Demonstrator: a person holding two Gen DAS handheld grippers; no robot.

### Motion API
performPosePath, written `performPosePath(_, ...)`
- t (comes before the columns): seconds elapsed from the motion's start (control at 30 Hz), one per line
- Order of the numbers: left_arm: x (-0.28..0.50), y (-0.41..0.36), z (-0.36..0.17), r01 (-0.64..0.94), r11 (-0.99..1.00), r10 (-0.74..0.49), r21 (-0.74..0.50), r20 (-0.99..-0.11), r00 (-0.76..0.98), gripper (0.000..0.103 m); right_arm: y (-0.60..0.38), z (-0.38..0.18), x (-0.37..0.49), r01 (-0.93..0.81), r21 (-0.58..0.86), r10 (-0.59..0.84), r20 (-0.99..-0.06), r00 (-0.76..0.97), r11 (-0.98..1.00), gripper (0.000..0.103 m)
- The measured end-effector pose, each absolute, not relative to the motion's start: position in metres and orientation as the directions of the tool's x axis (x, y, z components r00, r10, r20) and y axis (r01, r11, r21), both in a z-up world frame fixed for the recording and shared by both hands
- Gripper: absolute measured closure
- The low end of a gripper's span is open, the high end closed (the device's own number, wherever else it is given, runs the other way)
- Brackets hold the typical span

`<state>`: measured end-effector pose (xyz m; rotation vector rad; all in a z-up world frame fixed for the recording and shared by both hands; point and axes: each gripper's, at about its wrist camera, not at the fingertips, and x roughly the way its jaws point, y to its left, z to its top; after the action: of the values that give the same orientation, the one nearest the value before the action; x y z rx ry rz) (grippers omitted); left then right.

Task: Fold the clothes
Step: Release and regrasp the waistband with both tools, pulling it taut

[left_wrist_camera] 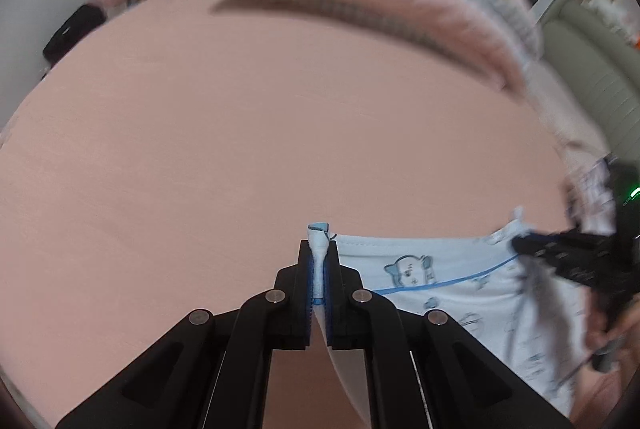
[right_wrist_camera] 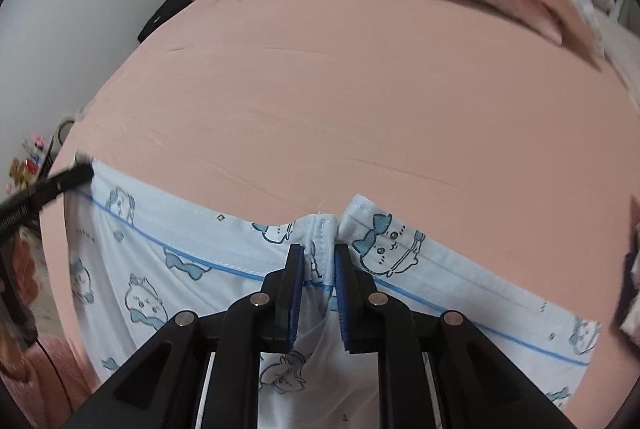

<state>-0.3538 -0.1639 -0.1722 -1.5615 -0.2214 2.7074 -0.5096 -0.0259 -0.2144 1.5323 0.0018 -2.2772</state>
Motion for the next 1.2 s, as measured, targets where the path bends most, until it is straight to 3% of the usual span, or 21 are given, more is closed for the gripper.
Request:
performPosePath(0.2, -0.376, -0.158, -0.232, 0.055, -0.995, 0.056, -0.082, -0.925, -0.376, 0.099, -0.006, -0.229, -0.531, 0.230, 0.227, -0.292, -0.904, -0.311, -0.946, 0.085)
performPosePath(0.33, -0.370, -0.169, -0.228, 0.068, -0.992, 0.071, -0.105, -0.920, -0.386, 0.097, 0.009, -0.212, -0.534, 0.214, 0.284, -0.344, -0.874, -0.342, -0.935, 0.085)
performPosePath(0.53, -0.362, -0.188, -0.234, 0.094, -0.985, 0.101, -0.147, -0.920, -0.379, 0.089, 0.005, -0.215, -0.488, 0.379, 0.128, -0.243, -0.931, -0.273, -0.916, 0.085)
performPosePath(0.7, -0.359, -0.197, -0.236, 0.099, -0.984, 0.100, -0.148, -0.919, -0.382, 0.087, -0.016, -0.242, -0.504, 0.356, 0.049, -0.148, -0.955, -0.258, -0.933, 0.085)
performPosePath(0.87, -0.357, -0.207, -0.235, 0.113, -0.983, 0.089, -0.145, -0.915, -0.394, 0.071, -0.009, -0.228, -0.501, 0.330, 0.055, -0.161, -0.939, -0.303, -0.942, 0.085)
performPosePath(1.2, -0.342, -0.199, -0.245, 0.080, -0.986, 0.109, -0.149, -0.922, -0.372, 0.070, 0.001, -0.242, -0.515, 0.323, 0.054, -0.149, -0.949, -0.276, -0.945, 0.085)
